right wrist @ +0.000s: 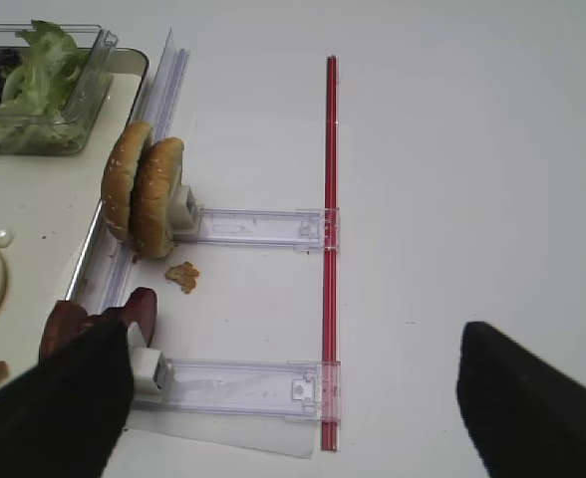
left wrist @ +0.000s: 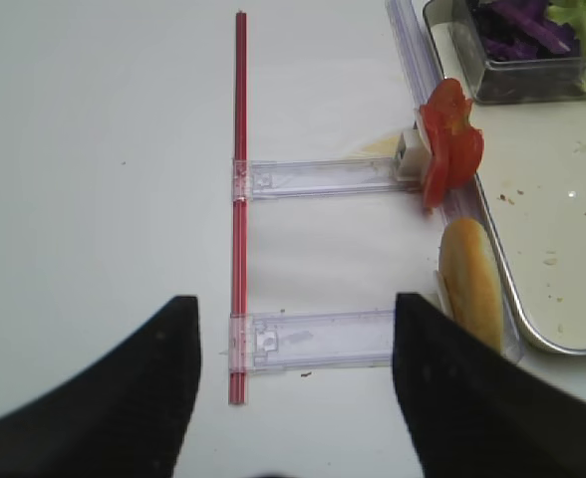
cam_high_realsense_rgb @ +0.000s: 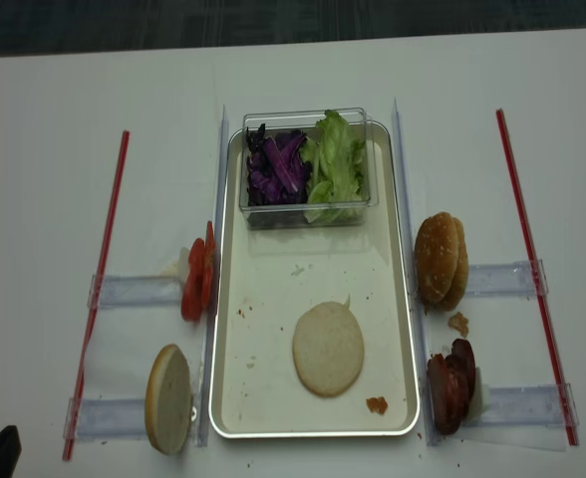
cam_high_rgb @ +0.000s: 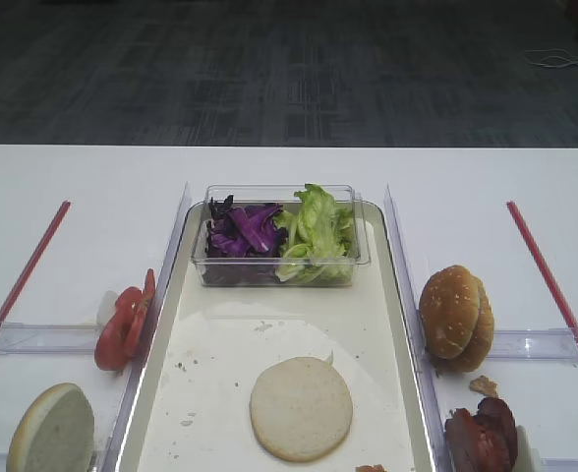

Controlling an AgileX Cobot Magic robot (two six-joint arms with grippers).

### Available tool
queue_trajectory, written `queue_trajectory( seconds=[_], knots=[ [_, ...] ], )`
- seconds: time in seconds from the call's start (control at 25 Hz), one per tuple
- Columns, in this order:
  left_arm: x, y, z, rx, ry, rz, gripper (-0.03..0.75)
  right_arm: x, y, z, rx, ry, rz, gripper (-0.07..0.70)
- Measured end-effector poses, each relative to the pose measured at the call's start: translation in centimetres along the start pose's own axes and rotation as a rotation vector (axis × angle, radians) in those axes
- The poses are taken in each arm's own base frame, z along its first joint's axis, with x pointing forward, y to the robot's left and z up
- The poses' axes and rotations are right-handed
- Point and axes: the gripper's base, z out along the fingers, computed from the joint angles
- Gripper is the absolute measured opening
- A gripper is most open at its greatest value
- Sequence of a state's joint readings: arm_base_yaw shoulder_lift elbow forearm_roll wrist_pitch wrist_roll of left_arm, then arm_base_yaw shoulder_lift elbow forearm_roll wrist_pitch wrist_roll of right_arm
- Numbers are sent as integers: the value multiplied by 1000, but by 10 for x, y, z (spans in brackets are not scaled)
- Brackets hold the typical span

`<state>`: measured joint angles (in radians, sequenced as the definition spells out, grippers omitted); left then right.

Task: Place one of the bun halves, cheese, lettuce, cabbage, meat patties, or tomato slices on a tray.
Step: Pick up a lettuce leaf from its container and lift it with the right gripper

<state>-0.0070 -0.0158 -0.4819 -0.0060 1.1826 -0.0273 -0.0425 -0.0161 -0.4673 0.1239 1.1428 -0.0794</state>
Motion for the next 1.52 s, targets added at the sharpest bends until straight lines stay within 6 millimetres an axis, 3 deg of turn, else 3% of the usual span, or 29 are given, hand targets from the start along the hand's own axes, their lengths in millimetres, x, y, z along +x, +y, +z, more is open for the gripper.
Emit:
queue_trajectory(
  seconds=[0.96,1.52],
  knots=[
    [0,0,0,0,0,0,400,0,0,0,0,2,-1,686],
    [0,0,0,0,0,0,400,-26,-3,32,-27,297,26,680]
  ],
)
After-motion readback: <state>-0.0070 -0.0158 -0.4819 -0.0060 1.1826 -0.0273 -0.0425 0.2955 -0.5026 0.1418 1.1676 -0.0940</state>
